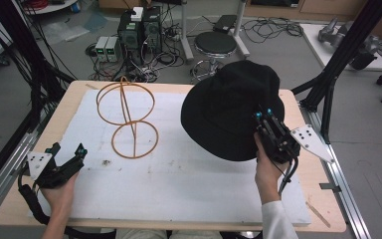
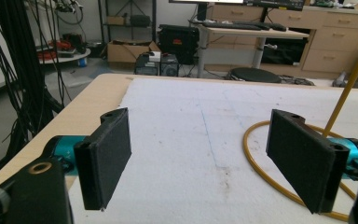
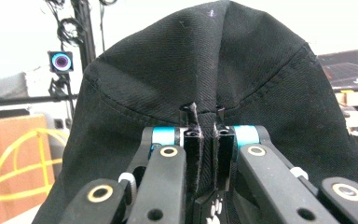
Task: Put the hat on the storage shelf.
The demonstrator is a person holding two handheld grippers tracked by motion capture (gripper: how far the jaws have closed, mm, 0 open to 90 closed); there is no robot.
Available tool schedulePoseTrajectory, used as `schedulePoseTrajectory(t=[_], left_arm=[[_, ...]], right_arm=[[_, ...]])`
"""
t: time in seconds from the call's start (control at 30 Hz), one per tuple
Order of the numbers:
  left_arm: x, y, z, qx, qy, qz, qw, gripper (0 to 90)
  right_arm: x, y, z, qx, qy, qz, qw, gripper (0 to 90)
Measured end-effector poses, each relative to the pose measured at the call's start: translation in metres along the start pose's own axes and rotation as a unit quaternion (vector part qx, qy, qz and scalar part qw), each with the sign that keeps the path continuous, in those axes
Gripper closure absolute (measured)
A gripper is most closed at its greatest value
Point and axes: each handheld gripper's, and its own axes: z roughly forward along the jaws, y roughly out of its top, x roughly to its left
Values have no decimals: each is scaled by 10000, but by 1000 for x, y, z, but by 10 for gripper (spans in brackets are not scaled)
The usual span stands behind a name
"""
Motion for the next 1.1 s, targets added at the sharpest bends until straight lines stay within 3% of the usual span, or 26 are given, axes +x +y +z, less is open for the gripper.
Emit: schedulePoseTrajectory(t=[0.23,0.5,0.8,0.9,1.07,1.1], left_arm=[[2,-1,1,-26,28,-102,9999,221],[4,-1,2,-57,42,-186,9998,222],[3,-1,2,-73,30,-146,9999,222],[4,-1,2,-103,39,-169,9998,223],[4,-1,3,-85,5,-181,9998,222],[4,-1,3,-95,-16,-164,9998,222]], right_arm=[[22,0,34,-296,309,250,9988,870],[43,2,59,-595,568,317,9961,870],[66,6,85,-614,718,358,9949,871],[83,5,103,-602,785,440,9941,871],[99,4,122,-539,959,449,9929,871],[107,2,130,-574,1070,529,9912,871]])
